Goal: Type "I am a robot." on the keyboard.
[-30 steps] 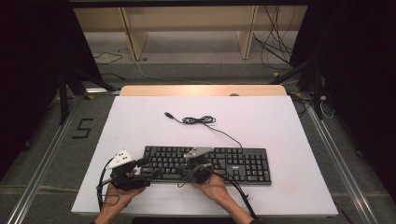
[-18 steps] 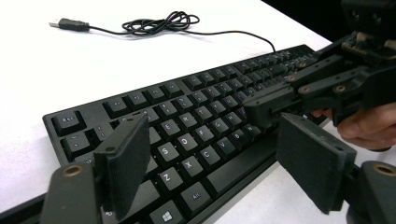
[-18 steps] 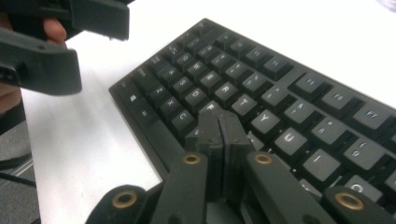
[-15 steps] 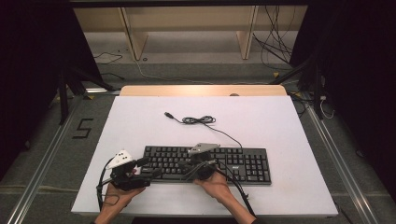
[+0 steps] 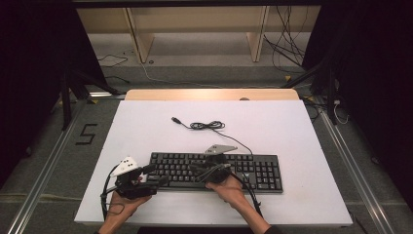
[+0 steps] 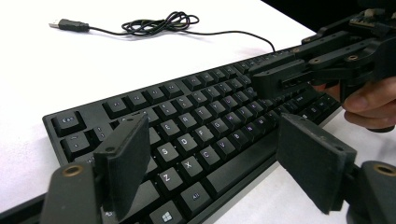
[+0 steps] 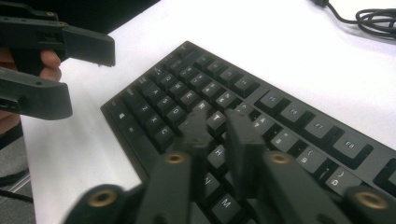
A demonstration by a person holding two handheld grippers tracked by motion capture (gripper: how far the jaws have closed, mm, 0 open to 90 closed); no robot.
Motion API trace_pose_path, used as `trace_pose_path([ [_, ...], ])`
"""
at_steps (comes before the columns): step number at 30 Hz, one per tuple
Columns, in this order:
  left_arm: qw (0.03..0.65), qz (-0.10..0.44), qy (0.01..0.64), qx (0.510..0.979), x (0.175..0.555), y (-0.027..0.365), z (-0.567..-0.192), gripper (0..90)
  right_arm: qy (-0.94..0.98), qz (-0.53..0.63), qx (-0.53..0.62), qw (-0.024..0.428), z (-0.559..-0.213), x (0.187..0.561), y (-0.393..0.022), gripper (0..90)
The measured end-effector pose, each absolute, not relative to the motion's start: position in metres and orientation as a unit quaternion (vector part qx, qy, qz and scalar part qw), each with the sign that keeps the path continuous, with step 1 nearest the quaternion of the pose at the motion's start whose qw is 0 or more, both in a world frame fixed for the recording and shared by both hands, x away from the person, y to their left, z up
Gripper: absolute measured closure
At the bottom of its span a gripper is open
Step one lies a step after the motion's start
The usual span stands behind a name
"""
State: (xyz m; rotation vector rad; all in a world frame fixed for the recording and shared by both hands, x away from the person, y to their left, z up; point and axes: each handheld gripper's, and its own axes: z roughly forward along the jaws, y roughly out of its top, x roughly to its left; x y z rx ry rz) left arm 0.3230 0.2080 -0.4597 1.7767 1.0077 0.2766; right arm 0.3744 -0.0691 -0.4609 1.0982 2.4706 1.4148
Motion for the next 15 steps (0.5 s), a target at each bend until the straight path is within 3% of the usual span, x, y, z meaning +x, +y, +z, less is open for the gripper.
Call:
trace_pose_path([
  [9,0.515,0.115,0.419,0.739,0.323,0.208,-0.46,25.6,0.805,0.467,0.364,0.04,-0.457,0.379,-0.076,56.0],
  [15,0.515,0.115,0.419,0.739,0.323,0.208,-0.46,25.6,0.803,0.464,0.372,0.044,-0.457,0.382,-0.08,50.1],
])
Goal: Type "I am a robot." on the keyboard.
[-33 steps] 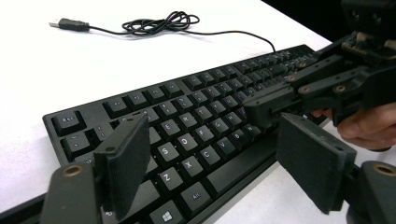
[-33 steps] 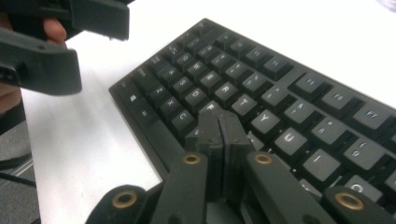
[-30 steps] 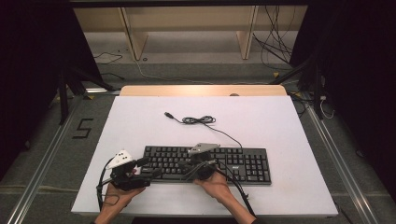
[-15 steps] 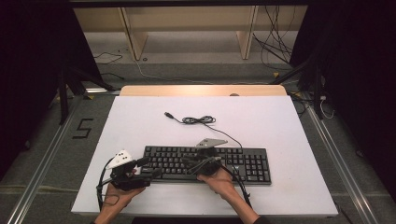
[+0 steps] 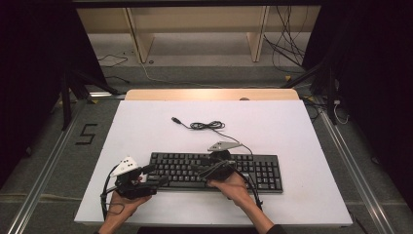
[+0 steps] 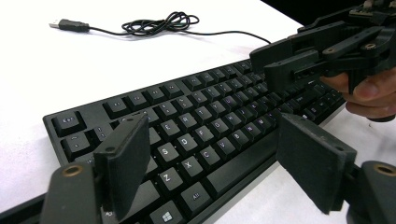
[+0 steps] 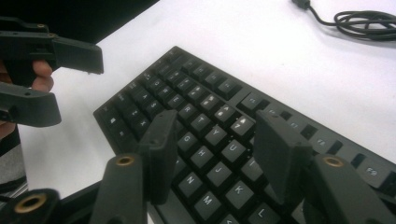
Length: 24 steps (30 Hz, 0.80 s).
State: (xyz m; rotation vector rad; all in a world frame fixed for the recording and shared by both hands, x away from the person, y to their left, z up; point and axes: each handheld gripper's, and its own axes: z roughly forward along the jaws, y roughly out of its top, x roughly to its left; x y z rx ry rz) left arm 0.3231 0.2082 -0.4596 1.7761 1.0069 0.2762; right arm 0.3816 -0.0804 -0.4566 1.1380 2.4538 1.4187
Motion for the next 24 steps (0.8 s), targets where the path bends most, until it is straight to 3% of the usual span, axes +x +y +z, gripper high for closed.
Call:
trace_pose_path([
  [10,0.515,0.115,0.419,0.739,0.323,0.208,-0.46,25.6,0.8,0.462,0.38,0.046,-0.456,0.384,-0.085,48.9],
  [24,0.516,0.116,0.418,0.738,0.323,0.209,-0.459,25.5,0.799,0.454,0.389,0.061,-0.457,0.386,-0.093,70.3],
])
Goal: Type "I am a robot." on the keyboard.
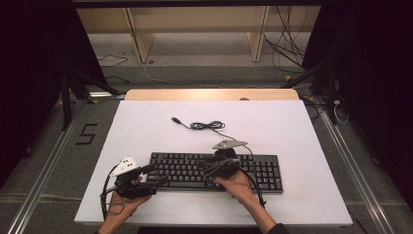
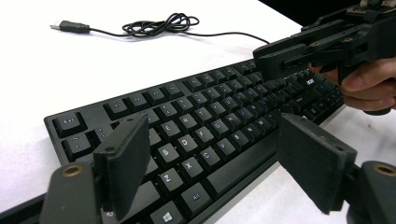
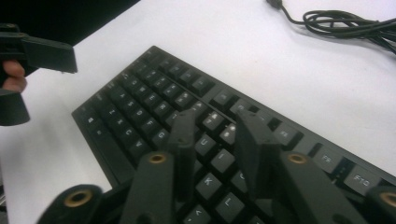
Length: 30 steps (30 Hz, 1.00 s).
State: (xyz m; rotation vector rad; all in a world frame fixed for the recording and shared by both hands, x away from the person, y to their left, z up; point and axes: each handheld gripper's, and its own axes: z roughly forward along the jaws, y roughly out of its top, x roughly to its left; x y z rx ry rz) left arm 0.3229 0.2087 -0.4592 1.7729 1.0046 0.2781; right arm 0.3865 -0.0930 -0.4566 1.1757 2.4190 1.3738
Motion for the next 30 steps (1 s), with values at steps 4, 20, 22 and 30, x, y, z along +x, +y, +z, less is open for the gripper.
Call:
trace_pose_path([
  [4,0.516,0.116,0.418,0.738,0.323,0.209,-0.459,25.5,0.8,0.448,0.393,0.065,-0.459,0.387,-0.095,75.7],
  [20,0.516,0.116,0.418,0.739,0.323,0.209,-0.459,25.5,0.806,0.432,0.398,0.071,-0.465,0.389,-0.097,88.5],
  [22,0.516,0.116,0.418,0.739,0.323,0.209,-0.459,25.5,0.807,0.431,0.398,0.072,-0.465,0.389,-0.097,89.4],
  [30,0.516,0.117,0.418,0.738,0.323,0.209,-0.459,25.6,0.81,0.424,0.398,0.071,-0.468,0.39,-0.096,90.0],
])
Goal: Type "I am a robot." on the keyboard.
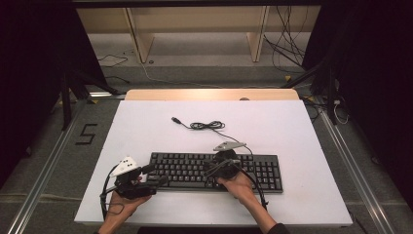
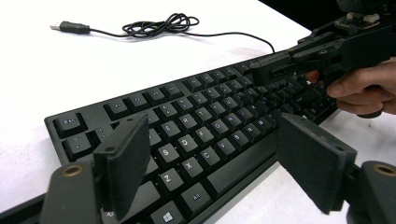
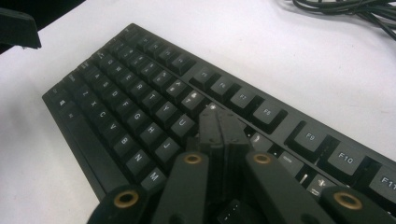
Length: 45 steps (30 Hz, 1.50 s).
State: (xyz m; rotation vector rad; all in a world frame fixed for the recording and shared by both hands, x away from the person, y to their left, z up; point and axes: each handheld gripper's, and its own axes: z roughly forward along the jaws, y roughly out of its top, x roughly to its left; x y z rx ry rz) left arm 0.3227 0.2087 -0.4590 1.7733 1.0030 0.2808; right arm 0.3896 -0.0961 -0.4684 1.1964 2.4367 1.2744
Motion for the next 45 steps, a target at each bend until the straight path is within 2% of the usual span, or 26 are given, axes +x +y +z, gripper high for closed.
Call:
trace_pose_path([
  [45,0.516,0.117,0.417,0.739,0.323,0.209,-0.459,25.5,0.817,0.404,0.405,0.071,-0.48,0.391,-0.096,90.0],
])
